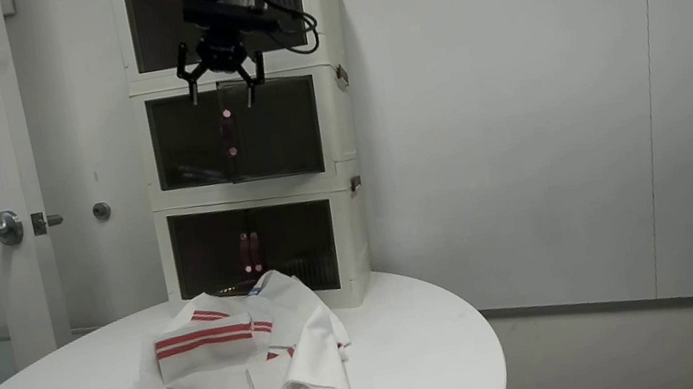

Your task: Open the right cabinet door of the middle section

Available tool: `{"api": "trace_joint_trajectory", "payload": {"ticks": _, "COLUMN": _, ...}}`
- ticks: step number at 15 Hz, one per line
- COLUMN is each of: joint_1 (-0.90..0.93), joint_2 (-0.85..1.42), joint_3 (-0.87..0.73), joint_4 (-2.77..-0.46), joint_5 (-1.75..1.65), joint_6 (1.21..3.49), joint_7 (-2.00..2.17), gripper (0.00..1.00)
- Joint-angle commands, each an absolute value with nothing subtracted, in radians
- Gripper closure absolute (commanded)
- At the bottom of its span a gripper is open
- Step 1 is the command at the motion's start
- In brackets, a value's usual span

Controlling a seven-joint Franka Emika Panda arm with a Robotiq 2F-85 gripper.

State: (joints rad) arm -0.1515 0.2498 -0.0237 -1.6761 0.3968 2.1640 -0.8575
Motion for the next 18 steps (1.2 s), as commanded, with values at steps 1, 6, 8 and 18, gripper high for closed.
{"api": "trace_joint_trajectory", "payload": {"ticks": 1, "joint_1": -0.107, "joint_2": 0.186, "joint_3": -0.052, "joint_4": -1.7, "joint_5": 0.191, "joint_6": 2.163, "joint_7": -0.605, "gripper": 0.0}}
{"api": "trace_joint_trajectory", "payload": {"ticks": 6, "joint_1": -0.082, "joint_2": 0.161, "joint_3": -0.035, "joint_4": -1.663, "joint_5": 0.005, "joint_6": 2.039, "joint_7": -0.357, "gripper": 0.0}}
{"api": "trace_joint_trajectory", "payload": {"ticks": 8, "joint_1": -0.077, "joint_2": 0.164, "joint_3": -0.02, "joint_4": -1.639, "joint_5": 0.035, "joint_6": 1.953, "joint_7": -0.369, "gripper": 0.0}}
{"api": "trace_joint_trajectory", "payload": {"ticks": 18, "joint_1": -0.033, "joint_2": 0.219, "joint_3": 0.0, "joint_4": -1.532, "joint_5": 0.054, "joint_6": 1.911, "joint_7": -0.14, "gripper": 0.0}}
